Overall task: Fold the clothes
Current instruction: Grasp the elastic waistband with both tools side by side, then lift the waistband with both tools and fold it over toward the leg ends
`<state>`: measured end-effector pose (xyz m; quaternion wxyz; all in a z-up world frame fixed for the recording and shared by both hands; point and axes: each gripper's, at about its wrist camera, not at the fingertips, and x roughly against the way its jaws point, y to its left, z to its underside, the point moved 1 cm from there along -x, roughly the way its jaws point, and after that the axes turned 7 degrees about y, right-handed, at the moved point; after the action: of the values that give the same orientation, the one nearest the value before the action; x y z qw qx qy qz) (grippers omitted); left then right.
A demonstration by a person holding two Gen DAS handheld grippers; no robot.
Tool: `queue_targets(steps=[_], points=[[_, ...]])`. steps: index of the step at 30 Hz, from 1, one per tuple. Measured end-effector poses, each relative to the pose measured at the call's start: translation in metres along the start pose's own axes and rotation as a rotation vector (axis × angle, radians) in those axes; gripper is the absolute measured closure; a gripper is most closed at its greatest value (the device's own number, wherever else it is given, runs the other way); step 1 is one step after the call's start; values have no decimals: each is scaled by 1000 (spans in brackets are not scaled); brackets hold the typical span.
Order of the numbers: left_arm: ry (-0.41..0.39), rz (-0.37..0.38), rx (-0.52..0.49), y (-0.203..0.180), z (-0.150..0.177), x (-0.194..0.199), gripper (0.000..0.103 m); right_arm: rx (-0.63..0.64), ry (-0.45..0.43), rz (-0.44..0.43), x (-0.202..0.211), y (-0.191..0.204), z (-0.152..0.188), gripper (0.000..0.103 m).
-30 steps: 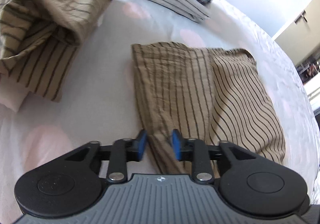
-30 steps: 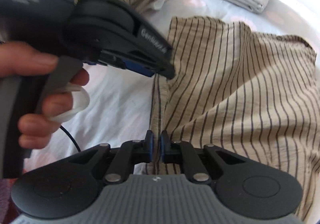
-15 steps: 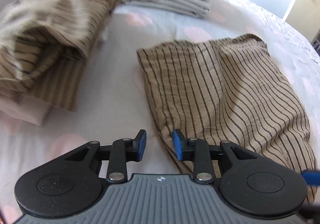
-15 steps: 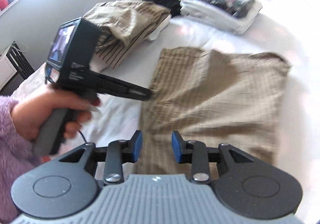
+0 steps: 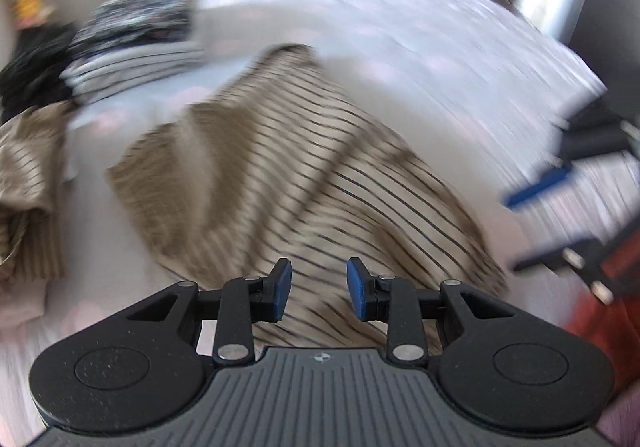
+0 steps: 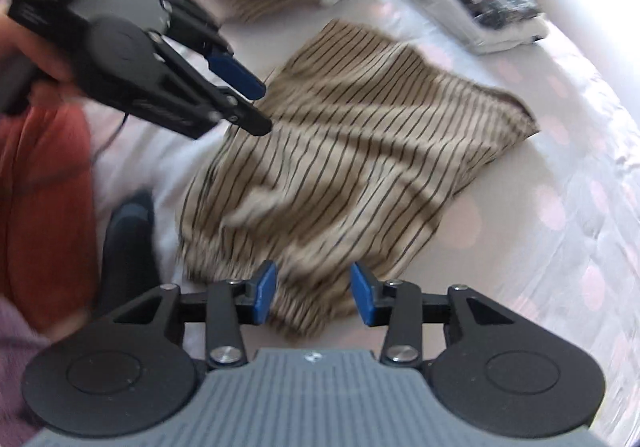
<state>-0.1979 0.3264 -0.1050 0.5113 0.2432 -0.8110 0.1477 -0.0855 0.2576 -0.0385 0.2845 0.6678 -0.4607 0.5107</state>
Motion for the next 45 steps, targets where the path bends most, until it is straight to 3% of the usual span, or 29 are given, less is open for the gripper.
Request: queue_targets(steps=[4, 7, 12, 13, 14, 18, 29, 31, 37, 41, 45], points=[[80, 45, -154, -40, 15, -6, 62, 74, 48, -34, -14, 5, 14, 58], [109, 13, -251, -66, 27, -17, 52, 183, 67, -34, -23, 16, 21, 52], [151, -2, -356, -93, 39, -37, 51, 329, 54, -41, -39, 32, 27, 51], [158, -26, -370, -97, 41, -43, 51, 347, 53, -41, -42, 34, 27, 46], [168, -57, -381, -99, 42, -49, 51, 364, 52, -41, -45, 35, 27, 40], [208, -102, -403, -106, 45, -66, 50, 418, 71, -39, -60, 40, 25, 39], [233, -51, -391, -98, 52, -87, 37, 508, 116, -15, -98, 44, 32, 38], [229, -40, -385, -95, 52, -87, 35, 493, 111, -23, -99, 41, 31, 41], [218, -37, -394, -91, 53, -86, 33, 295, 85, -80, -94, 10, 23, 75], [215, -54, -416, -90, 53, -86, 30, 101, 84, -177, -90, -15, 18, 78], [214, -56, -406, -85, 52, -86, 31, 51, 82, -216, -86, -22, 18, 79]])
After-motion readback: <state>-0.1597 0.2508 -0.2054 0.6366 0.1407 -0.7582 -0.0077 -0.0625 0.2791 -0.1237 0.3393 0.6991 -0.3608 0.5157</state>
